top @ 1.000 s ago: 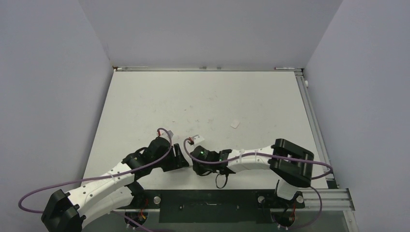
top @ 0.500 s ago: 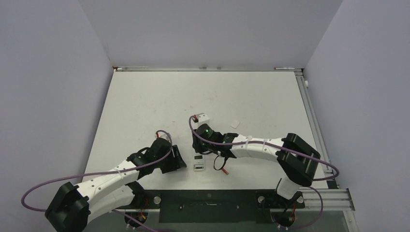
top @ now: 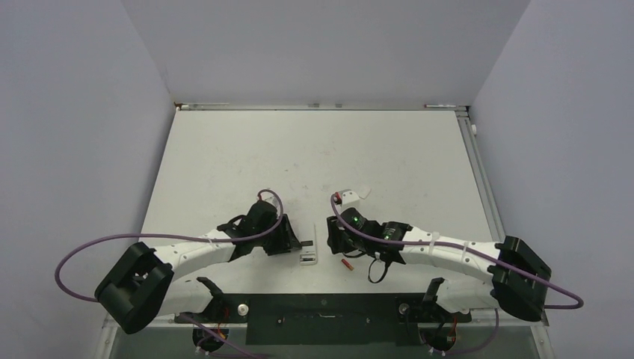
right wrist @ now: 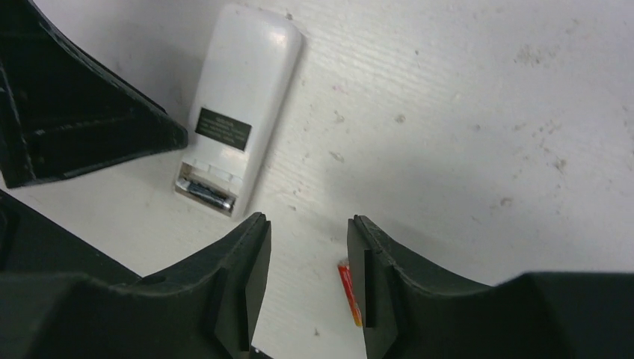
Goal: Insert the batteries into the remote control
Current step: Adjust the battery at the center of the board, then pick up the battery from the center of the board, then load the battery into the remote control.
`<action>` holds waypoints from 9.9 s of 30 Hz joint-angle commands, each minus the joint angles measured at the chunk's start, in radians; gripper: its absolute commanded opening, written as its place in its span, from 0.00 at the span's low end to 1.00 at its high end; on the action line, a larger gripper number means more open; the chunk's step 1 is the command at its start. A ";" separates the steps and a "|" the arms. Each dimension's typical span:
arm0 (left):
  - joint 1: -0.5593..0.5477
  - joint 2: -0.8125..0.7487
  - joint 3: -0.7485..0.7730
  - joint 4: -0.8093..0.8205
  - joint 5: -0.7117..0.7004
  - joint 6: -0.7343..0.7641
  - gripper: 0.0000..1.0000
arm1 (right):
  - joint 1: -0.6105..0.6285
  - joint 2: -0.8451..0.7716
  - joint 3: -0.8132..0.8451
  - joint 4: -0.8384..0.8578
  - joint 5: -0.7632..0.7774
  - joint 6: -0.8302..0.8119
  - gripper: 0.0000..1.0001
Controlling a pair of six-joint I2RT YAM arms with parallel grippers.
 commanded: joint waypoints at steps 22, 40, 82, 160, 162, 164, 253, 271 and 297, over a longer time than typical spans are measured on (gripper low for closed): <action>-0.005 0.068 -0.002 0.061 0.041 0.043 0.45 | 0.078 0.063 -0.022 -0.153 0.021 0.067 0.45; -0.006 0.031 -0.045 0.060 0.044 0.044 0.46 | 0.082 0.167 0.034 -0.244 0.188 0.099 0.43; -0.009 0.060 -0.043 0.087 0.066 0.049 0.47 | 0.106 -0.103 -0.150 -0.354 0.120 0.279 0.09; -0.030 0.032 -0.082 0.090 0.103 0.034 0.50 | -0.001 0.167 -0.031 -0.234 -0.144 -0.139 0.32; -0.031 0.037 -0.081 0.095 0.103 0.033 0.50 | 0.023 0.167 -0.033 -0.241 -0.130 -0.122 0.32; -0.033 0.041 -0.079 0.097 0.103 0.033 0.50 | 0.039 0.167 -0.036 -0.248 -0.128 -0.105 0.32; 0.005 -0.513 -0.250 -0.163 -0.087 -0.110 0.66 | 0.118 0.436 0.533 -0.346 -0.180 -0.773 0.26; 0.005 -0.352 -0.170 -0.089 -0.052 -0.045 0.66 | 0.074 0.066 0.274 -0.154 0.204 -0.386 0.26; 0.007 -0.081 -0.132 0.176 0.082 0.004 0.61 | 0.058 -0.049 -0.020 0.031 0.075 0.122 0.40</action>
